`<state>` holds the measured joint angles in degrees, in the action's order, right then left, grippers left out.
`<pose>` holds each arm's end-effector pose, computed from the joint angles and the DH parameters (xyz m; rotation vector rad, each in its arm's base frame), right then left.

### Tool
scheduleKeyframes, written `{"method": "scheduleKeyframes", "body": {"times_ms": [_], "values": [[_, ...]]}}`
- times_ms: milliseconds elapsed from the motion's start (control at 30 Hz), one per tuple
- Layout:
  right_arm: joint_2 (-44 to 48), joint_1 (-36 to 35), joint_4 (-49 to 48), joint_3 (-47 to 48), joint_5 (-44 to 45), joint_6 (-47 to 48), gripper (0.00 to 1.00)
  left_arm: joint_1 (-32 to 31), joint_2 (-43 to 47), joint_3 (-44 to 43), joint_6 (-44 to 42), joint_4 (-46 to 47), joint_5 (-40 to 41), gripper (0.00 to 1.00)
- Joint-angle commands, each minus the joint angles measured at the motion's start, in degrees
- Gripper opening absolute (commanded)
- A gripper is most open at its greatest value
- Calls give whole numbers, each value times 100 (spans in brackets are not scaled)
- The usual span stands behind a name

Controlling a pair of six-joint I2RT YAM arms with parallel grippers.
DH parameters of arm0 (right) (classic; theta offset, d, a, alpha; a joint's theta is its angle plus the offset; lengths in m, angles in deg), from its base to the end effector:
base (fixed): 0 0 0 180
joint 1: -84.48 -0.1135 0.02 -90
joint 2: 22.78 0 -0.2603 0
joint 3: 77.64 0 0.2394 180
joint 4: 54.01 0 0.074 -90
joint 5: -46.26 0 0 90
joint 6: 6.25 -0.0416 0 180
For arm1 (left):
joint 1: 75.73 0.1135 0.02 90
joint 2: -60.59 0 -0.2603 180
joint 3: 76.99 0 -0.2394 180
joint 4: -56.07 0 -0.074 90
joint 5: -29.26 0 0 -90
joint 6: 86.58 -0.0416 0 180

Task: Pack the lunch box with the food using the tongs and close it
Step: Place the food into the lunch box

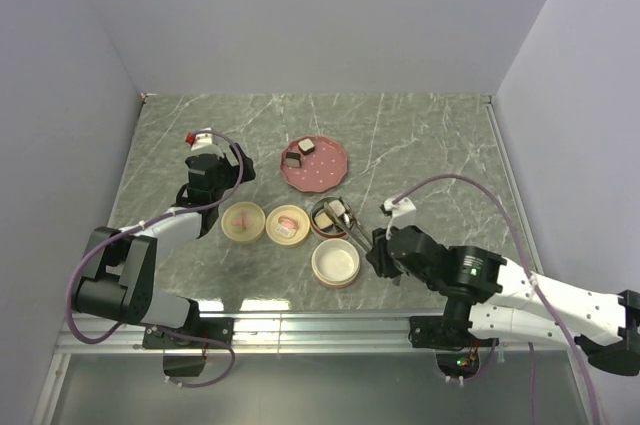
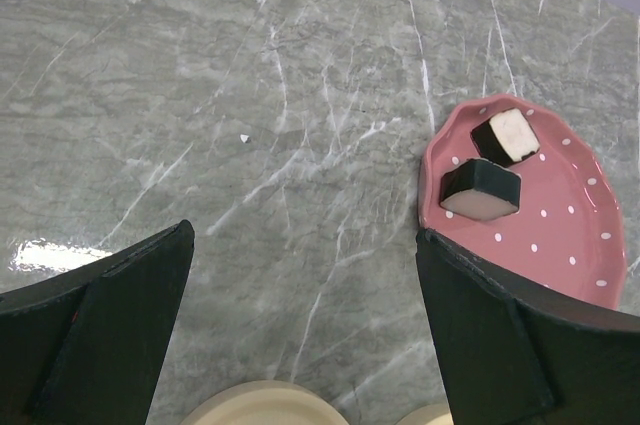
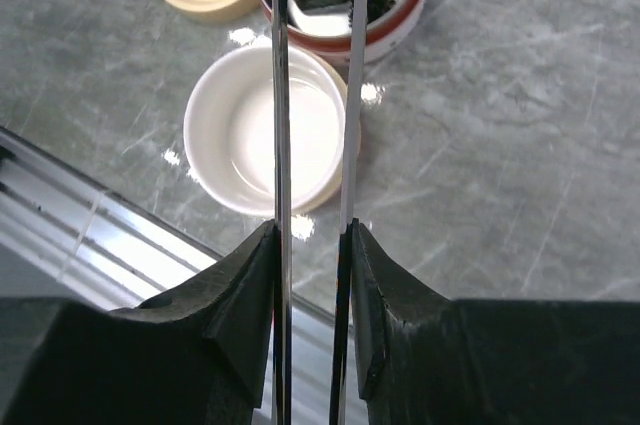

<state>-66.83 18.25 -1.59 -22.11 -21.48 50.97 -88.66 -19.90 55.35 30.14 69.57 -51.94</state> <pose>0.0759 0.1332 0.2684 -0.4561 2.2229 0.4956 0.2809 -0.0580 0.2023 -0.3335 1.8878 -0.3217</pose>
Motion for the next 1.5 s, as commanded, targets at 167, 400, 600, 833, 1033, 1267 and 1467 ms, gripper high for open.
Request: {"method": "scheduleKeyframes", "body": {"times_ms": [167, 400, 600, 833, 1033, 1267, 1467], "values": [[644, -592, 796, 143, 270, -730, 2, 36, 60, -183, 53, 196, -106, 99], [372, -970, 1490, 433, 322, -1117, 2, 36, 60, -184, 53, 196, -89, 99], [670, -1111, 1570, 434, 173, -1240, 2, 45, 33, -201, 53, 205, -89, 99], [767, -1251, 1684, 451, 94, -1302, 1, 45, 24, -192, 61, 205, -80, 100], [898, -1392, 1562, 390, -169, -1223, 1, 45, 24, -201, 53, 196, -89, 99], [925, -1506, 1632, 328, -284, -1284, 1, 45, 24, -210, 53, 196, -89, 99], [898, -1541, 1684, 319, -275, -1319, 1, 45, 24, -210, 53, 196, -98, 100]]}}
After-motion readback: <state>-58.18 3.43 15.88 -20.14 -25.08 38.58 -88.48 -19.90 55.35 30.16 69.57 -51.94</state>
